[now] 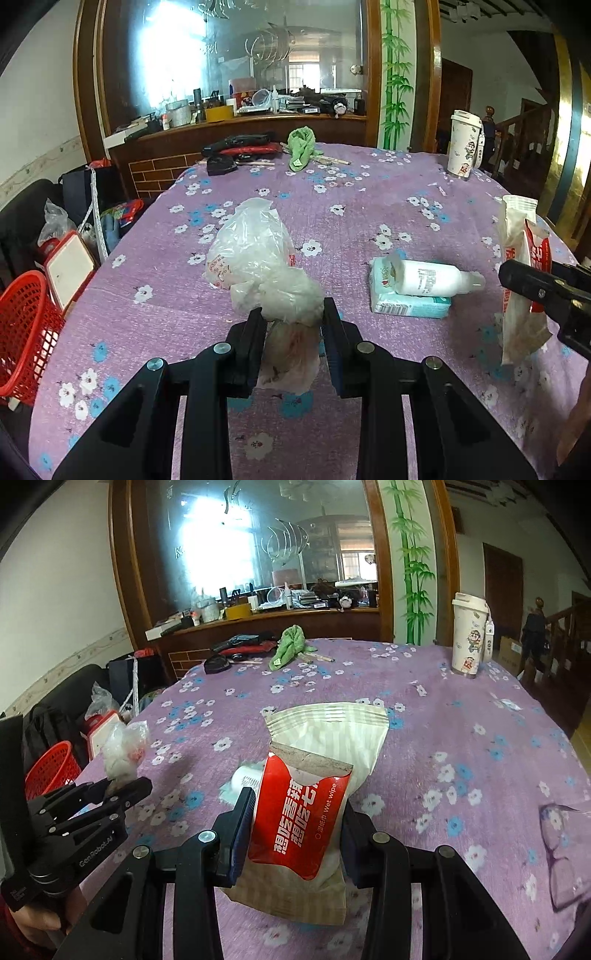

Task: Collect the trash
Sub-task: 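Carry the plastic bag and wet-wipe packet with both tools to the wastebasket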

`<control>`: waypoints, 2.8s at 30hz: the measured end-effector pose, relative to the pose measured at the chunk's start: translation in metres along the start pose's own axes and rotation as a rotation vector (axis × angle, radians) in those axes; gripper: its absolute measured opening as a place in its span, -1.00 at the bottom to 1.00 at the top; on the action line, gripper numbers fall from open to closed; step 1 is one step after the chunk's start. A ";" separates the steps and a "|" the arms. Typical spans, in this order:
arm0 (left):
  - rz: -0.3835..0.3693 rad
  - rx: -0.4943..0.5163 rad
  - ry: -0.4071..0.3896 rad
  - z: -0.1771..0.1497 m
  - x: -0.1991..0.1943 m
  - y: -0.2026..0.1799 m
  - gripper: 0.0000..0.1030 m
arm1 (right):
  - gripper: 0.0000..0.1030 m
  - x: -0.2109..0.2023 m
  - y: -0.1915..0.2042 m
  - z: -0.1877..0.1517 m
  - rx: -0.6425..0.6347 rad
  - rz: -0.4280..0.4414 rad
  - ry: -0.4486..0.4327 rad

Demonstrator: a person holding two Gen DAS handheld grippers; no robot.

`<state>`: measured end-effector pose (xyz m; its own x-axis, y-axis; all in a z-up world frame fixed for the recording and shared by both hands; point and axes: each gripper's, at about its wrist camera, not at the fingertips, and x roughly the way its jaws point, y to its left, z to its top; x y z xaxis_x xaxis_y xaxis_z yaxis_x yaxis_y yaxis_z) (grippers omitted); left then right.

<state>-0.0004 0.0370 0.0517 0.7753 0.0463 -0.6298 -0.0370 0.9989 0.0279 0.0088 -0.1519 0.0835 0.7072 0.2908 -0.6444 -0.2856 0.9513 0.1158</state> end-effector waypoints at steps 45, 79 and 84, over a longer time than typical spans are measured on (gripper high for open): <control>0.019 -0.050 -0.005 -0.061 -0.093 0.066 -0.45 | -0.12 -0.066 0.107 -0.066 0.004 0.056 0.103; 0.048 -0.094 -0.035 -0.058 -0.098 0.089 -0.45 | -0.12 -0.056 0.136 -0.046 -0.056 0.071 0.098; 0.059 -0.125 -0.041 -0.057 -0.098 0.108 -0.45 | -0.12 -0.046 0.152 -0.040 -0.077 0.084 0.116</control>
<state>-0.1165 0.1398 0.0727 0.7945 0.1075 -0.5977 -0.1592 0.9867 -0.0342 -0.0933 -0.0249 0.1001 0.6005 0.3509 -0.7185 -0.3927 0.9122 0.1173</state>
